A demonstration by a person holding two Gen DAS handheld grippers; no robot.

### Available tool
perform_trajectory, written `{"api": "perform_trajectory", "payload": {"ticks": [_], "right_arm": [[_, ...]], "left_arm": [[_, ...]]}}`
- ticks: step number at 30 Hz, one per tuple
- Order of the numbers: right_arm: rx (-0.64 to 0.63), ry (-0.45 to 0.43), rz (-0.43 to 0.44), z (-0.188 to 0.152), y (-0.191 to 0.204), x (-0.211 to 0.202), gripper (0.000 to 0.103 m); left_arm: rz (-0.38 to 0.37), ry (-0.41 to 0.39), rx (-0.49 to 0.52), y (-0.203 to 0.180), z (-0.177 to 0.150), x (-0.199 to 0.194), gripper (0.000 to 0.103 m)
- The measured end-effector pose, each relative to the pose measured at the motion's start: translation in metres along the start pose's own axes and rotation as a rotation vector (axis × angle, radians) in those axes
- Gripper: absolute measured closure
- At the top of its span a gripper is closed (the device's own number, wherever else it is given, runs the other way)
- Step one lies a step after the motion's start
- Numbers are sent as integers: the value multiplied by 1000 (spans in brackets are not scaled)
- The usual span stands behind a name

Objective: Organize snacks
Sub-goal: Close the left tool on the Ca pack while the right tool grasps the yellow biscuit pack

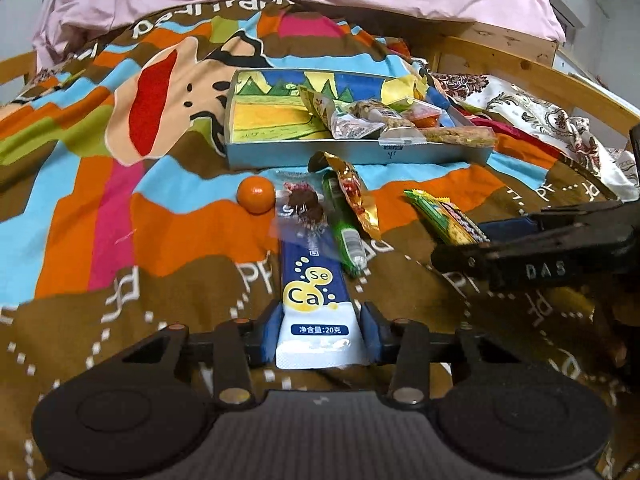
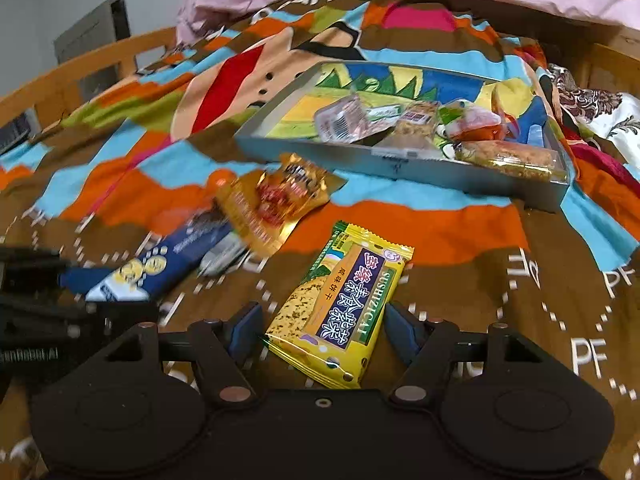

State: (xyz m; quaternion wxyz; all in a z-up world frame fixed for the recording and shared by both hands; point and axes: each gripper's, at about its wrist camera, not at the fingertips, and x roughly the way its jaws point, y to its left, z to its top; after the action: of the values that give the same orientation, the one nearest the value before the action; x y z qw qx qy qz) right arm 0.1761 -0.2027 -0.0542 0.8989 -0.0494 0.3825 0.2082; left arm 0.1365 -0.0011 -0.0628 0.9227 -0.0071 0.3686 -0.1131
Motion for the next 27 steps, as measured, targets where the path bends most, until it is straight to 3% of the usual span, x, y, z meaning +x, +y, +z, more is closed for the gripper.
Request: {"api": "perform_trajectory", "payload": {"ticks": [8,13,17,23,27], "right_arm": [[-12,-13,-36,-7,7,-6,23],[23,-24,-55,-5,3,3,22],[5,-30,-85,-5,7,10,22],[-18,-43,-120,-8,16,16,21],[-2,-49,-117,-11,21,17,23]], "left_arm": [[22,19,23,-5,3,-3,52],[22,17,25,-7,8,6,38],[35,16,7,-5,15,17,38],[88,-7,-13,-4,16,27,46],[125,-30,45,-13,12,26,62]]}}
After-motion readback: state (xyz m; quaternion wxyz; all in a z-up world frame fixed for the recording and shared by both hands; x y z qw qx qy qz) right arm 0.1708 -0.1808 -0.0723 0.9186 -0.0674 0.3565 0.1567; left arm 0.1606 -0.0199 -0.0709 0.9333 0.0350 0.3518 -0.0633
